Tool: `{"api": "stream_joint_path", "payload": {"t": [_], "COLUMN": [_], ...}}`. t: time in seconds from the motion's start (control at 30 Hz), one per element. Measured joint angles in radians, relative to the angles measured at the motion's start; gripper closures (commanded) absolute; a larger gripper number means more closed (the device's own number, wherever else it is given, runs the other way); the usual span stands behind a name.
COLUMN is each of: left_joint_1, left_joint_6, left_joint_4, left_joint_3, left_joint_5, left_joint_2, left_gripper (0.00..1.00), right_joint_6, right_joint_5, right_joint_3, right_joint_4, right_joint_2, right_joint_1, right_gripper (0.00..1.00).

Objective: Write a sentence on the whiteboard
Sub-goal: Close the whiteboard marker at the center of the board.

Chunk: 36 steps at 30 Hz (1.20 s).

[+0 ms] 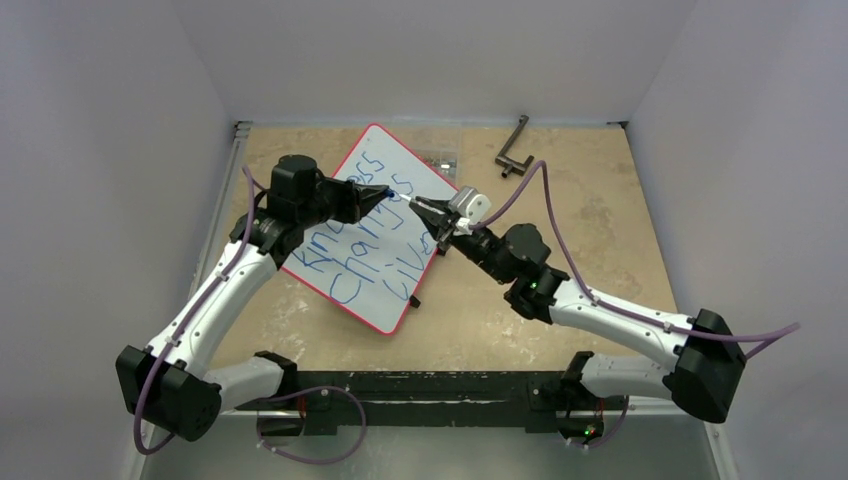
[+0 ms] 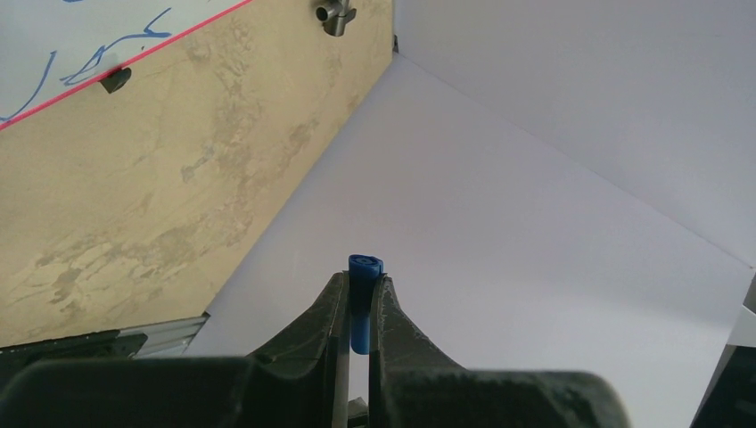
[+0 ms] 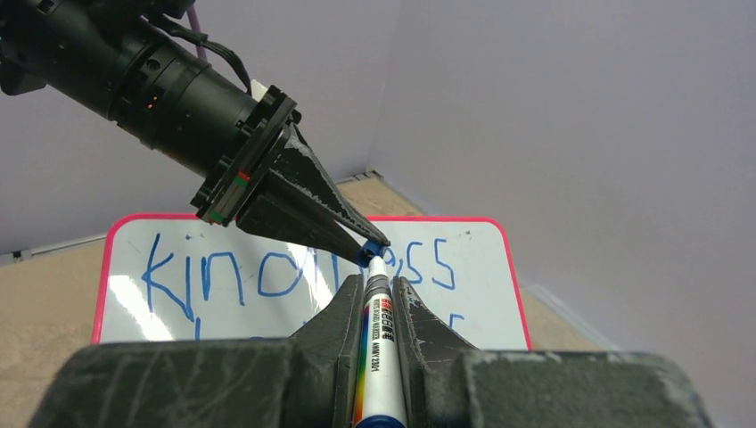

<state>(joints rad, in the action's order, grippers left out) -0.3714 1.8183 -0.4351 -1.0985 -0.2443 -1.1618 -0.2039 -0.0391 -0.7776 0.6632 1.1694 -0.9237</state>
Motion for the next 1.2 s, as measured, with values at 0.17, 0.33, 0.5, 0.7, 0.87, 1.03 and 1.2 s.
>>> {"api": "stream_joint_path", "payload": {"t": [0.17,0.33,0.5,0.7,0.87,1.03,1.2], "left_joint_1": [0.0,0.0,0.0,0.0,0.0,0.0,0.003], "left_joint_6": [0.005,0.008,0.021,0.023,0.023,0.023,0.026], "left_joint_4": [-0.003,-0.002,0.001,0.001,0.0,0.0,0.001], "left_joint_3": [0.0,0.001,0.009,0.018,0.018,0.018,0.018], "left_joint_5": [-0.007,-0.011,-0.01,-0.011,-0.011,-0.011,-0.014], "left_joint_2": [0.001,0.001,0.001,0.001,0.001,0.001,0.001], "left_gripper": [1.0,1.0,1.0,1.0,1.0,1.0,1.0], "right_joint_6": [-0.015,-0.023,-0.025,-0.025,-0.025,-0.025,-0.025], "right_joint_5": [-0.005,-0.016,-0.029,-0.039,-0.048,-0.049,-0.049], "right_joint_3": [0.0,0.0,0.0,0.0,0.0,0.0,-0.003], "right_joint_4": [0.013,0.013,0.018,0.023,0.024,0.026,0.026], "right_joint_2": [0.015,0.024,0.024,0.03,0.048,0.066,0.079], "right_joint_1": [-0.018,-0.026,-0.027,-0.028,-0.031,-0.031,-0.031], "right_gripper": [1.0,1.0,1.0,1.0,1.0,1.0,1.0]}}
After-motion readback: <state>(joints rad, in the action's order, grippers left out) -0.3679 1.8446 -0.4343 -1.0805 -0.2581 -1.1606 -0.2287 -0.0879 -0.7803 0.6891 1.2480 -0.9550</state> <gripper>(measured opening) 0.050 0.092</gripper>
